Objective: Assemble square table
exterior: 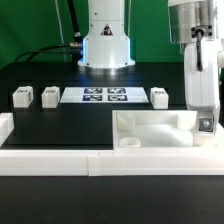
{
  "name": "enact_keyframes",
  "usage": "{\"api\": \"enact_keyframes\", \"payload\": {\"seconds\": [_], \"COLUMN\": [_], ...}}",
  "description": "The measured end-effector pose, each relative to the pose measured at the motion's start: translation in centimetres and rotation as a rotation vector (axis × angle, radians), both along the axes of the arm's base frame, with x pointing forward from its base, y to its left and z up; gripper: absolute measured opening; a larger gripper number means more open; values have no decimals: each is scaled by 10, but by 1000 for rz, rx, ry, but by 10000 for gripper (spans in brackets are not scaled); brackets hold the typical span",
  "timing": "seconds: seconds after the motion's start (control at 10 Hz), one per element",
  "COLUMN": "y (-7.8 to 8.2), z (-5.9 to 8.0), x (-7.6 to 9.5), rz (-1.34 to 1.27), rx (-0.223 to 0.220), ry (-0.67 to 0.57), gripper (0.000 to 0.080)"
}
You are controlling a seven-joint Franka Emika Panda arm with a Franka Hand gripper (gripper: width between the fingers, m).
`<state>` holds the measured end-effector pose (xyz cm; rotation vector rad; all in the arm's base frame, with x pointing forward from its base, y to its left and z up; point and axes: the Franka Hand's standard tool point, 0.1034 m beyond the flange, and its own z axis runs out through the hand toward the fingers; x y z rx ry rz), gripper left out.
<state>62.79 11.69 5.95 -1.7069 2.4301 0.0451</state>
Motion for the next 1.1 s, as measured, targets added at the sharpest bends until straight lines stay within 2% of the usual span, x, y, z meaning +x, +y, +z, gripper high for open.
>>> {"api": "enact_keyframes", "payload": {"seconds": [0.1, 0.2, 0.3, 0.4, 0.7, 1.1], "y": [0, 0, 0, 1, 2, 11], "z": [0, 0, -1, -1, 0, 39], "x": [0, 0, 0, 0, 0, 0], "rz": [2, 6, 9, 11, 36, 147], "rx": [0, -1, -1, -2, -4, 0], "ry": [0, 0, 0, 0, -5, -63], "gripper": [487, 487, 618, 644, 648, 648]}}
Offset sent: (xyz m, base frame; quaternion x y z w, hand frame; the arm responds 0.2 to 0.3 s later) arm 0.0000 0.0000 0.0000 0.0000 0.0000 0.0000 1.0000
